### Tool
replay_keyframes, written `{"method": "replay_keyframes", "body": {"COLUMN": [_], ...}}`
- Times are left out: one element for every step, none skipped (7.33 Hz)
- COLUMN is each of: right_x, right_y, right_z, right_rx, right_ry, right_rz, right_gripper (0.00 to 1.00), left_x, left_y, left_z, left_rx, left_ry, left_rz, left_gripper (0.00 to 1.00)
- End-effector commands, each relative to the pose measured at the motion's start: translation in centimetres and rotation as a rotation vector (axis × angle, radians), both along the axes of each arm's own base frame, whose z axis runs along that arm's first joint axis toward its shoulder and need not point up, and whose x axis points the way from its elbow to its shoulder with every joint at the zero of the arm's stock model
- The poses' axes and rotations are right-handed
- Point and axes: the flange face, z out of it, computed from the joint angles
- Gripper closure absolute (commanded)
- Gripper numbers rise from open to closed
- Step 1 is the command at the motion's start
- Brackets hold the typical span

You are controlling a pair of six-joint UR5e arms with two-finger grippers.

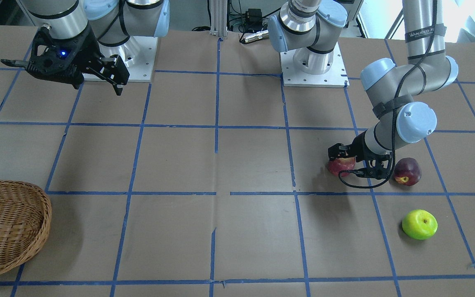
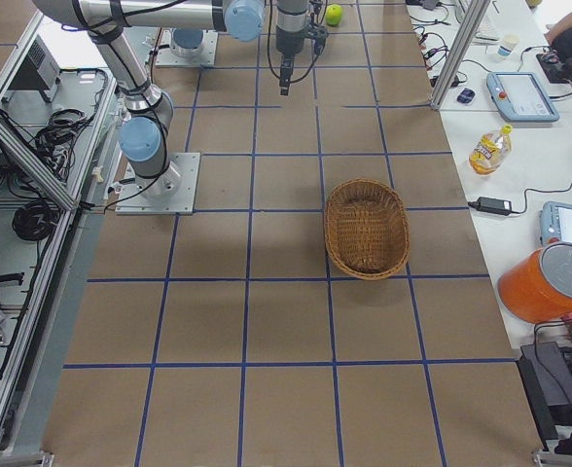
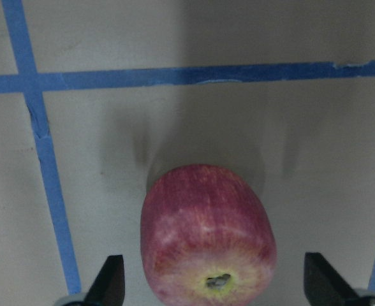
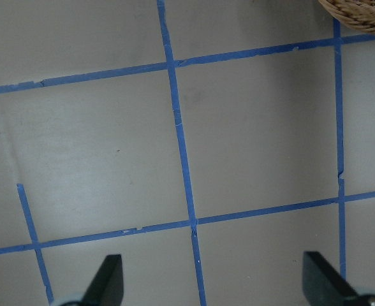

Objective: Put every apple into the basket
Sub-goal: 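Close the left gripper around the pinkish-red apple, then carry the pinkish-red apple to table center and open the left gripper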

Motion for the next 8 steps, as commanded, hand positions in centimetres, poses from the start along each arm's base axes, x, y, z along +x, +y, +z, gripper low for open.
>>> {"method": "replay_keyframes", "body": {"right_x": [0.0,0.0,0.1,0.1,0.2,0.2,0.2,0.0], "right_y": [0.0,0.0,0.0,0.0,0.0,-0.1,0.0,0.0], "right_z": [-0.1,0.0,0.0,0.0,-0.1,0.0,-0.2,-0.6], "right_rx": [0.001,0.000,0.000,0.000,0.001,-0.003,0.004,0.012], "right_ry": [0.000,0.000,0.000,0.001,-0.002,-0.005,0.000,-0.002], "right_rz": [0.000,0.002,0.005,0.005,0.005,0.005,0.009,0.002], "right_gripper": [0.00,0.00,0.00,0.00,0.00,0.00,0.00,0.00], "left_x": [0.1,-1.8,-6.3,-12.7,-17.5,-24.0,-30.2,-32.2], "left_y": [-0.8,-2.5,-4.9,-7.5,-9.4,-10.0,-10.2,-10.1], "left_z": [1.5,6.1,9.9,12.5,12.3,9.9,7.9,6.1], "left_rx": [-0.039,-0.072,-0.067,-0.123,-0.139,-0.163,-0.230,-0.238], "left_ry": [-0.094,-0.053,0.003,0.101,0.143,0.189,0.202,0.184], "left_rz": [-0.021,0.002,0.021,0.066,0.067,0.111,0.108,0.089], "left_gripper": [1.00,1.00,1.00,1.00,1.00,1.00,1.00,1.00]}}
